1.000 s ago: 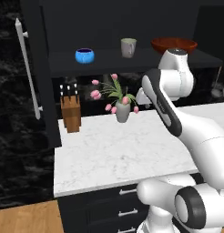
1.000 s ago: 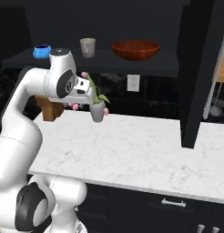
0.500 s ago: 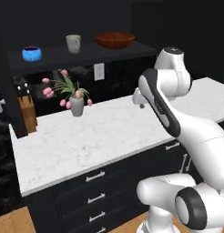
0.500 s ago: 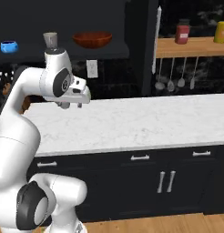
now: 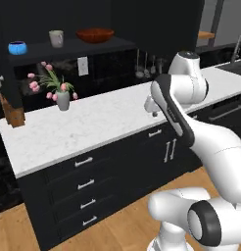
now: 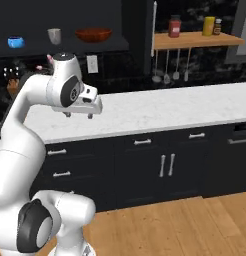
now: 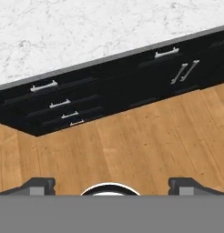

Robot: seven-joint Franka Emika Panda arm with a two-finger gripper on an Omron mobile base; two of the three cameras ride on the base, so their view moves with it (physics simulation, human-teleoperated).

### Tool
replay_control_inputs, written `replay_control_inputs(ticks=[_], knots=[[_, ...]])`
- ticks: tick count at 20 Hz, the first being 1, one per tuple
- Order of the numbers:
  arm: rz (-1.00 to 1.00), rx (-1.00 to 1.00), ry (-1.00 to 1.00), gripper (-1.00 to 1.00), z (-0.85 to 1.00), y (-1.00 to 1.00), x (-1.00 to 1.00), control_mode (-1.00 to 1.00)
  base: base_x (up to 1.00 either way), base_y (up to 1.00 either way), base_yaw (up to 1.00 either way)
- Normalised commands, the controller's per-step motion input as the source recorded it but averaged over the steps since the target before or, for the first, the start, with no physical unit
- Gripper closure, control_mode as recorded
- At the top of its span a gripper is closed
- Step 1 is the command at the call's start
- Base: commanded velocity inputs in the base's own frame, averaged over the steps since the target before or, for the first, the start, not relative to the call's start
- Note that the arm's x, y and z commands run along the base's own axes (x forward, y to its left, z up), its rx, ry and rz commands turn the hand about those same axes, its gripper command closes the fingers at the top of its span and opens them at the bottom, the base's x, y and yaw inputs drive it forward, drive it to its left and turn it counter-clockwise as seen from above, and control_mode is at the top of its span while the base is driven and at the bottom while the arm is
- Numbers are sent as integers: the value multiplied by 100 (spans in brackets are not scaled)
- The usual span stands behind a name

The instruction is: Gather all objects into one cabinet and sort the glasses and bowls to opposite sides.

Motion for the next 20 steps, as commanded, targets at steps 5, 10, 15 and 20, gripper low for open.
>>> replay_control_inputs(ticks=[5,10,15,20], knots=[[0,0,0,-100,0,0,0,100,-54,-74,-42],[0,0,0,-100,0,0,0,100,-74,-67,-51],[0,0,0,-100,0,0,0,100,-8,-80,-54],[0,0,0,-100,0,0,0,100,2,-90,-55]])
